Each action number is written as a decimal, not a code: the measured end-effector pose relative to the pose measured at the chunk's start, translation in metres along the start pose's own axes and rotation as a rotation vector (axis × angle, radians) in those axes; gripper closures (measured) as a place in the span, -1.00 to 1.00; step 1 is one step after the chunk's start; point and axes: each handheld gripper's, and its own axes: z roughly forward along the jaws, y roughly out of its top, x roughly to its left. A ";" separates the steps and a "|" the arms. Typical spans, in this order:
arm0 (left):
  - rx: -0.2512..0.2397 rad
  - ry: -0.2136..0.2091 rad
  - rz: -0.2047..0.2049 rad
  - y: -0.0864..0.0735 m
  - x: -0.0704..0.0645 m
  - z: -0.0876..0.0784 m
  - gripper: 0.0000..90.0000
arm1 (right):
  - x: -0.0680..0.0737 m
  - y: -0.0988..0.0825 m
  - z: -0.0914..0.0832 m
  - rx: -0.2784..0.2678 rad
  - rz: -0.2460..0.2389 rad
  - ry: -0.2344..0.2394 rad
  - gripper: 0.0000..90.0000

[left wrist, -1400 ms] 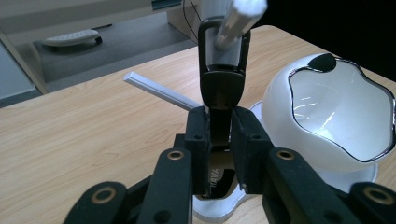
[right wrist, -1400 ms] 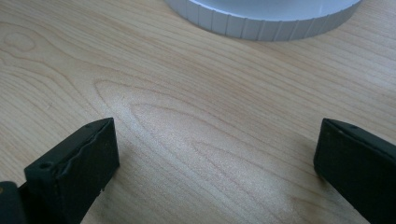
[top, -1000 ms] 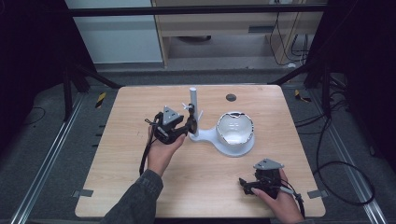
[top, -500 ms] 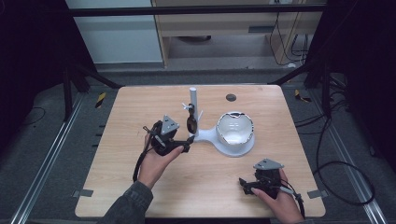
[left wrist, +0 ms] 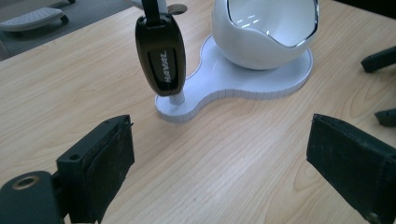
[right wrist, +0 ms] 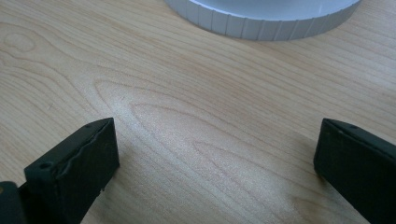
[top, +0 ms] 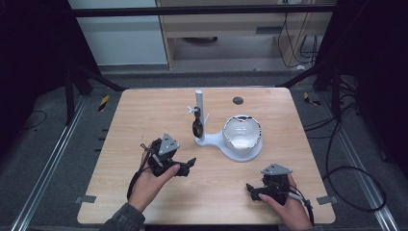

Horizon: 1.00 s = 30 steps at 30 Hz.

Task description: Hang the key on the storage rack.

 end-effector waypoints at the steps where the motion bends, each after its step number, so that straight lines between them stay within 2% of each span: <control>1: 0.005 0.010 0.001 -0.005 0.002 -0.003 -0.85 | 0.000 0.000 0.000 0.000 0.001 -0.001 -0.99; 7: 0.021 0.013 -0.013 -0.019 0.006 -0.007 -0.85 | 0.000 0.000 0.000 0.000 0.002 -0.003 -0.99; 14: 0.056 0.015 -0.048 -0.045 0.014 -0.009 -0.85 | 0.000 0.000 0.000 0.000 0.002 -0.003 -0.99; 17: 0.083 0.015 -0.051 -0.058 0.018 -0.012 -0.86 | 0.000 0.000 0.000 0.000 0.003 -0.003 -0.99; 18: 0.083 0.015 -0.051 -0.058 0.018 -0.012 -0.86 | 0.000 0.000 0.000 0.000 0.003 -0.003 -0.99; 24: 0.123 0.047 -0.057 -0.075 0.031 -0.013 -0.86 | 0.000 0.000 0.000 0.000 0.003 -0.003 -0.99; 30: 0.141 0.070 -0.068 -0.086 0.043 -0.015 -0.86 | 0.000 0.000 0.000 0.000 0.003 -0.003 -0.99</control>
